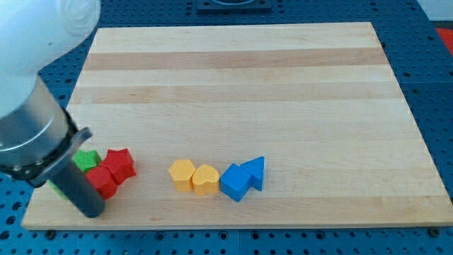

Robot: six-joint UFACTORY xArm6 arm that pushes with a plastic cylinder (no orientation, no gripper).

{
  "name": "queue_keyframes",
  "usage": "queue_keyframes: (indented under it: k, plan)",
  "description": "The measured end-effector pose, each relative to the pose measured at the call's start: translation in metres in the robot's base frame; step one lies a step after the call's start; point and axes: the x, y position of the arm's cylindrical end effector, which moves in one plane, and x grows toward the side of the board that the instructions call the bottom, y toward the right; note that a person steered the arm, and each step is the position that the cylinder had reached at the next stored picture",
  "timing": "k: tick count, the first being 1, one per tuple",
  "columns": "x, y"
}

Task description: Point at the green circle

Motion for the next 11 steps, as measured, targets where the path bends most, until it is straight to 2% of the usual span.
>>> queue_keyframes:
  k: [2,4,5,7,8,10,11]
  plan:
    - [-0.001,0.034]
    - [0.011,0.035]
    - [0.016,-0.001]
    - [0.015,-0.109]
    - [0.012,-0.109]
    - [-0.047,-0.109]
    - [-0.055,-0.093]
